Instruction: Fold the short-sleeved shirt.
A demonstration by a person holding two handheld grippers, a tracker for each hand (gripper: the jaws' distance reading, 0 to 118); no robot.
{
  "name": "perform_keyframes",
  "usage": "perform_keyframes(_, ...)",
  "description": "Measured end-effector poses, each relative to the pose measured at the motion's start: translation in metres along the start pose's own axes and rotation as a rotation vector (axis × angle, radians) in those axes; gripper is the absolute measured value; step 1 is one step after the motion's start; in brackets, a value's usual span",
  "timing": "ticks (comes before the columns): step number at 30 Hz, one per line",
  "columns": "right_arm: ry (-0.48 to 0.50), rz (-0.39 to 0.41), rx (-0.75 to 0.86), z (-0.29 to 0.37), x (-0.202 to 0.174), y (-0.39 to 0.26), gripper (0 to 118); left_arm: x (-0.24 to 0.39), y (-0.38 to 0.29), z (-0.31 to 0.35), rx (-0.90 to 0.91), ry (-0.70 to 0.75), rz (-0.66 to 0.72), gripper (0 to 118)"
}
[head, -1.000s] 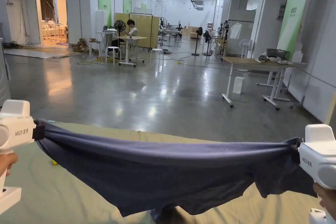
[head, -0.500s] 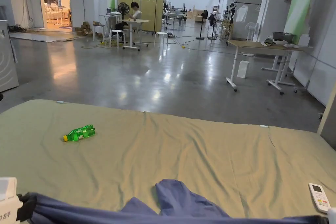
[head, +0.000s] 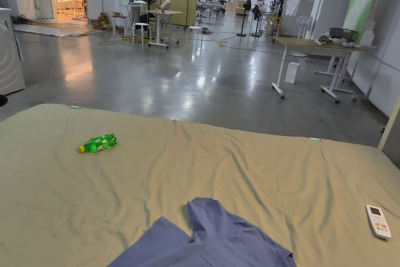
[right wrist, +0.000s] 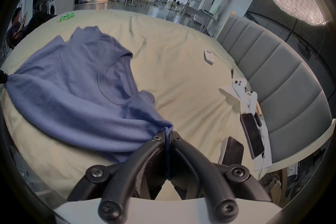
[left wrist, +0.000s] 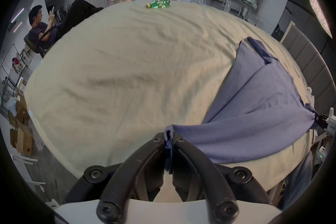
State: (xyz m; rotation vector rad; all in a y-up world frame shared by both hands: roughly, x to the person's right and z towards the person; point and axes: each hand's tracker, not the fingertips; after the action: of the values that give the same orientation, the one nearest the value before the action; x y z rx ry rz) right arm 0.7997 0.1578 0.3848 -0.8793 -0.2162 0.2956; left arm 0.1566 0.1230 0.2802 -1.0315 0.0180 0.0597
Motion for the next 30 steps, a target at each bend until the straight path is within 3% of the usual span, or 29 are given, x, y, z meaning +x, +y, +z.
perform_keyframes(2,0.001,0.004,-0.012,0.000,-0.004,0.001,5,0.002,-0.001,0.000,0.012,0.003,0.004,8)
perform_keyframes(4,-0.015,0.007,0.003,0.001,-0.002,0.000,14,0.003,0.001,0.005,0.025,0.009,0.003,15)
perform_keyframes(5,-0.024,0.006,0.014,0.006,-0.003,0.005,24,0.004,0.006,0.008,0.042,0.025,-0.004,26)
perform_keyframes(7,-0.047,-0.020,0.077,0.013,-0.001,0.013,65,0.005,0.012,0.017,0.104,0.066,-0.037,60)
perform_keyframes(8,-0.054,-0.032,0.106,0.018,-0.001,0.020,72,0.006,0.017,0.023,0.132,0.070,-0.039,69)
perform_keyframes(14,-0.026,-0.118,0.313,0.061,-0.012,0.074,81,0.030,0.055,0.067,0.349,0.000,-0.011,71)
perform_keyframes(21,0.021,-0.188,0.595,0.073,-0.044,0.116,79,0.091,0.086,0.120,0.637,-0.058,-0.039,71)
perform_keyframes(23,0.009,-0.188,0.658,0.078,-0.055,0.126,67,0.106,0.090,0.132,0.700,-0.060,-0.047,69)
perform_keyframes(24,0.006,-0.196,0.687,0.081,-0.060,0.130,55,0.114,0.092,0.138,0.726,-0.055,-0.050,67)
perform_keyframes(26,0.016,-0.227,0.712,0.083,-0.066,0.135,50,0.130,0.090,0.150,0.767,-0.049,-0.059,65)
perform_keyframes(28,0.004,-0.231,0.739,0.084,-0.075,0.140,24,0.142,0.089,0.155,0.795,-0.040,-0.075,38)
perform_keyframes(30,0.004,-0.234,0.754,0.084,-0.078,0.143,14,0.148,0.089,0.153,0.813,-0.029,-0.084,13)
